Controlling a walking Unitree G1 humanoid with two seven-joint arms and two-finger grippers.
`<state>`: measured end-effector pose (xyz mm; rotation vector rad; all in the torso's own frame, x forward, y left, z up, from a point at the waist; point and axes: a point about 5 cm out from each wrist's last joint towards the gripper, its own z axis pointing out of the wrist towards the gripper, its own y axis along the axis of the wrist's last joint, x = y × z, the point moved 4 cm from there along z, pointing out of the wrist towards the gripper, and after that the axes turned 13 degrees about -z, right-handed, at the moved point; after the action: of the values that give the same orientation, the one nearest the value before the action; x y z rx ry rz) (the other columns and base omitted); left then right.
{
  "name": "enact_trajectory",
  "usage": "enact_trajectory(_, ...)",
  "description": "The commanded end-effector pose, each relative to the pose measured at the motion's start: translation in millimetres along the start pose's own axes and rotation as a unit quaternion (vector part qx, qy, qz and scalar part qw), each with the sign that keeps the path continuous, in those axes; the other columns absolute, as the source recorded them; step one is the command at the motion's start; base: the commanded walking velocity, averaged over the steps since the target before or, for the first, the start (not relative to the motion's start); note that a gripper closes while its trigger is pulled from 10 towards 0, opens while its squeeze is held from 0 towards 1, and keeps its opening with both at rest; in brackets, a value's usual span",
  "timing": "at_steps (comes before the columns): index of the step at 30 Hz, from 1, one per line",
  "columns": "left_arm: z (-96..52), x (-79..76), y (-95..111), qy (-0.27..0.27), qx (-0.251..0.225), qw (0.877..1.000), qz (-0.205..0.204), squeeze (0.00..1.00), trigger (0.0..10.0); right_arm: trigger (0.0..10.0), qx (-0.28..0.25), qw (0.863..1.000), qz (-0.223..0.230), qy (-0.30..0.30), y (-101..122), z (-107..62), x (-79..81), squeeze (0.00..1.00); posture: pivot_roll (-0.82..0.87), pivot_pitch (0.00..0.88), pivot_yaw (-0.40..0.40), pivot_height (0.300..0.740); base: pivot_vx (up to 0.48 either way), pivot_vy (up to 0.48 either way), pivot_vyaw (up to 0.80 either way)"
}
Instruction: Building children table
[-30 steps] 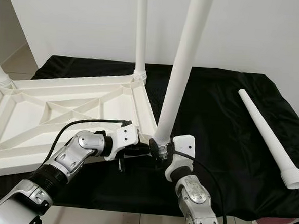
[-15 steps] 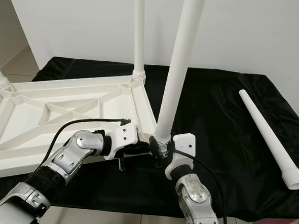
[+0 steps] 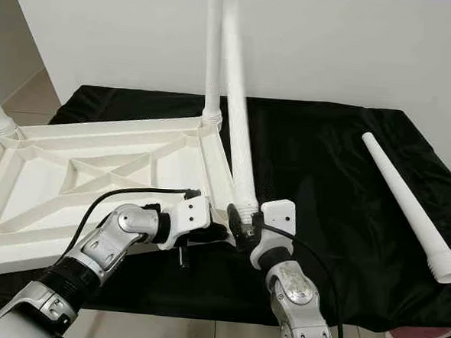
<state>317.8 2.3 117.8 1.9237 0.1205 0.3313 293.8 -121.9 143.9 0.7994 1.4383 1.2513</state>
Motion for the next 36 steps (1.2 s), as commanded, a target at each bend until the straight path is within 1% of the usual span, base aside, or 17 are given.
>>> enact_trajectory(1,-3.4,5.8,10.7,0.013,-0.020,1.000,0.011,0.00,10.0,10.0,-0.006,1.000,0.003,-0.003,2.5,0.6,-0.1,0.00,-0.02,0.115,-0.020,0.740,0.000,0.000,0.00)
enact_trajectory(36,-3.4,5.8,10.7,0.013,-0.020,1.000,0.011,0.00,10.0,10.0,-0.006,1.000,0.003,-0.003,2.5,0.6,-0.1,0.00,-0.02,0.115,-0.020,0.740,0.000,0.000,0.00)
